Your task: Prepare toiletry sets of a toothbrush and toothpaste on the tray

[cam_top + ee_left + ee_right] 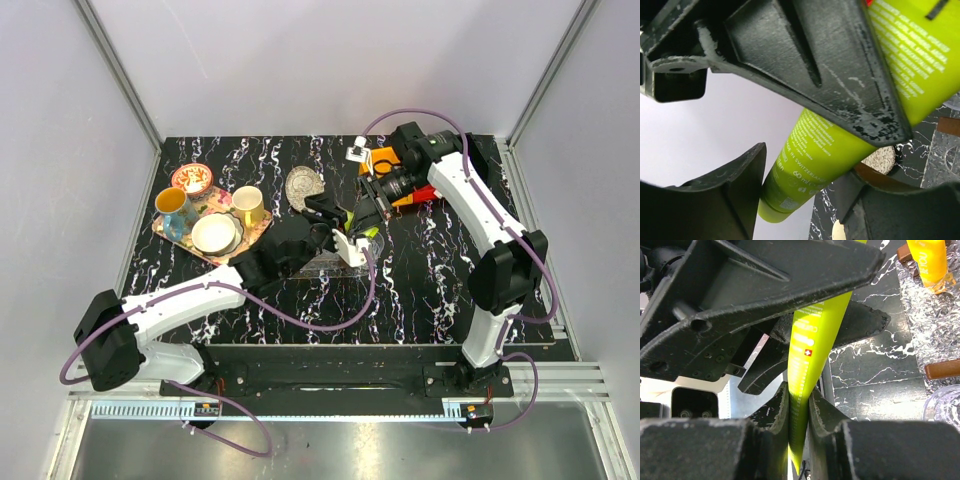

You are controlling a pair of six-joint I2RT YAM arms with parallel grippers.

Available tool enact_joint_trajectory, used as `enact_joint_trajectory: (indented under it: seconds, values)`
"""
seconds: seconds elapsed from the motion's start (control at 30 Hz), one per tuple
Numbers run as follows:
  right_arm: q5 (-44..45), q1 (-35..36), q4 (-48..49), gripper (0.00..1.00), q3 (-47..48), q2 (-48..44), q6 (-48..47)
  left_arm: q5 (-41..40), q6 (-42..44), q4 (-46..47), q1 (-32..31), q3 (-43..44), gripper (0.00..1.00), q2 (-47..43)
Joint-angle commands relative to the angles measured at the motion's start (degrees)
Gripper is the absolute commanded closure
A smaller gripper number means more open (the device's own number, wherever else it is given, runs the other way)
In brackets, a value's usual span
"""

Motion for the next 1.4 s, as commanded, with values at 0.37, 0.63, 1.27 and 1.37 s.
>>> enact_joint_trajectory:
  seconds: [0.37,0.63,1.27,1.37]
  values:
    - [-0.91,1.12,-16.0,0.87,1.19,-1.6,-1.84,-1.2,0.09,4.51,0.12,-2.19,1.0,-0.3]
    - [2.69,1.21,-14.24,0.63,3.39,-2.04,0.61,-1.03,-3.6,3.11,0.82,-3.77,1.0,-3.46]
    - [12.28,-2.65,-12.23,0.49,24.81,-0.73,8.79,7.93,-24.06,-11.65,7.32,-4.83,1.0,-15.76]
    - [11.75,-3.62,-11.44,0.49,28.95,0.24,10.02,12.5,-30.2,-15.16,9.34,-3.6,1.0,-16.91]
